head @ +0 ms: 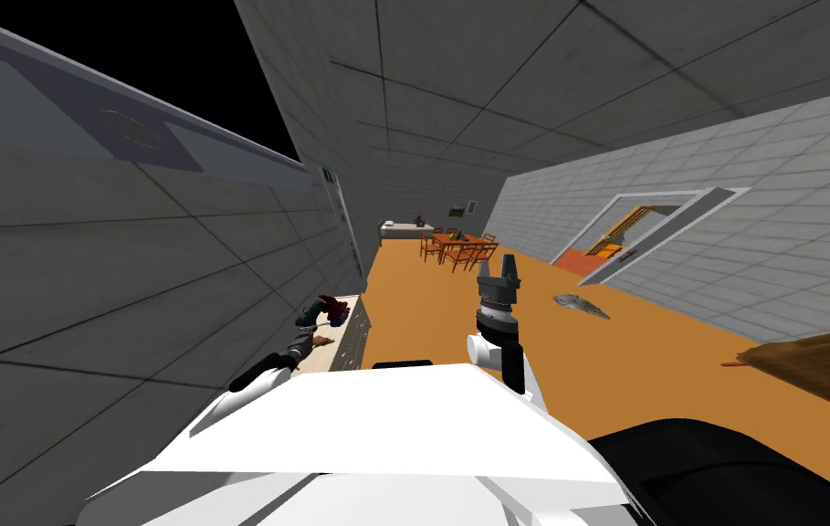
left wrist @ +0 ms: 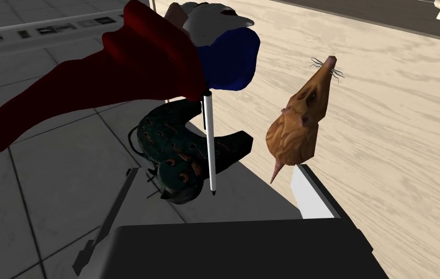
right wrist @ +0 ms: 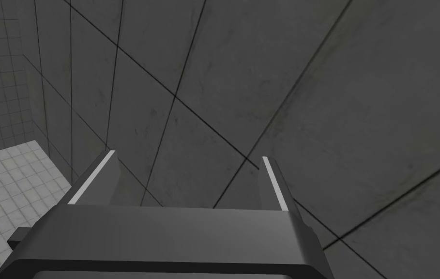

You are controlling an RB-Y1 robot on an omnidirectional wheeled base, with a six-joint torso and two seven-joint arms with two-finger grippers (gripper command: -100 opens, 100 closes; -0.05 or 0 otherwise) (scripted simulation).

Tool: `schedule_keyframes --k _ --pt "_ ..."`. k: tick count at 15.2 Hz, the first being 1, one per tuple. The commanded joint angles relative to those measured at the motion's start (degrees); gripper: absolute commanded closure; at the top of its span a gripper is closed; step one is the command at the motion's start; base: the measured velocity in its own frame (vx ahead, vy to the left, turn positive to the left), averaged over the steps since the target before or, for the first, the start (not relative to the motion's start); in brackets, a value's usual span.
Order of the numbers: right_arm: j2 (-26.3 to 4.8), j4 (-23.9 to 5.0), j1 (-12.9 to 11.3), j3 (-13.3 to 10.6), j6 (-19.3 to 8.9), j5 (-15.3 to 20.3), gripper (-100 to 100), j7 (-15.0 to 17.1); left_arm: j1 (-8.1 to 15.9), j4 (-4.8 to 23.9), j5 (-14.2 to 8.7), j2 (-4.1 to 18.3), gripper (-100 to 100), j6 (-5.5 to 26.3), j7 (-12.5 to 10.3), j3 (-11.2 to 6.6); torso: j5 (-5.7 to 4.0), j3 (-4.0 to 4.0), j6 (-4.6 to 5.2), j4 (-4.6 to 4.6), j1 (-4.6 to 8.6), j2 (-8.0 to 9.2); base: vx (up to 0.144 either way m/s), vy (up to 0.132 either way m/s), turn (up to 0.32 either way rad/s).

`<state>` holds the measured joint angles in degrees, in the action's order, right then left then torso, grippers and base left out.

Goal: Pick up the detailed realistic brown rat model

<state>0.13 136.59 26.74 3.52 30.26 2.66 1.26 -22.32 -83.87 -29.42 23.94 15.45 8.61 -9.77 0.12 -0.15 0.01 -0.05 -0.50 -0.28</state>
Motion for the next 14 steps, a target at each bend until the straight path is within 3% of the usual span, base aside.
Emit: schedule_keyframes --k 1,2,3,5,6,7,14 --pt "0.0 0.0 0.0 0.0 0.0 0.0 0 0.0 0.7 1.7 -0.7 0.4 -100 2.9 0.4 -0.12 0.0 0.0 0.0 0.0 0.0 0.0 0.03 0.055 -0.165" --pt "0.0 0.0 0.0 0.0 0.0 0.0 0 0.0 0.7 1.7 -0.7 0.4 -100 3.0 0.4 -0.12 0.0 -0.02 -0.01 -0.01 -0.01 -0.03 0.024 0.042 -0.062" --pt "0.0 0.0 0.0 0.0 0.0 0.0 0 0.0 1.3 3.9 -1.7 0.9 -100 4.7 0.9 -0.09 0.0 -0.02 -0.02 -0.01 0.02 -0.04 0.02 0.045 -0.177" --pt "0.0 0.0 0.0 0.0 0.0 0.0 0 0.0 1.3 3.9 -1.7 0.9 -100 5.6 0.9 -0.09 -0.01 -0.02 0.0 -0.01 0.0 -0.04 0.021 0.048 -0.123" --pt "0.0 0.0 0.0 0.0 0.0 0.0 0 0.0 1.9 6.2 -2.6 1.4 -100 7.7 1.3 -0.04 -0.01 -0.02 -0.03 -0.01 0.03 -0.03 0.029 0.059 -0.173" --pt "0.0 0.0 0.0 0.0 0.0 0.0 0 0.0 1.9 6.2 -2.6 1.4 -100 8.2 1.3 -0.04 -0.01 -0.03 0.0 -0.01 -0.01 -0.05 0.031 0.07 -0.145" --pt "0.0 0.0 0.0 0.0 0.0 0.0 0 0.0 4.1 14.2 -6.1 3.3 -100 17.0 2.8 0.3 0.02 -0.08 -0.02 -0.03 -0.13 -0.13 0.036 0.082 -0.17"
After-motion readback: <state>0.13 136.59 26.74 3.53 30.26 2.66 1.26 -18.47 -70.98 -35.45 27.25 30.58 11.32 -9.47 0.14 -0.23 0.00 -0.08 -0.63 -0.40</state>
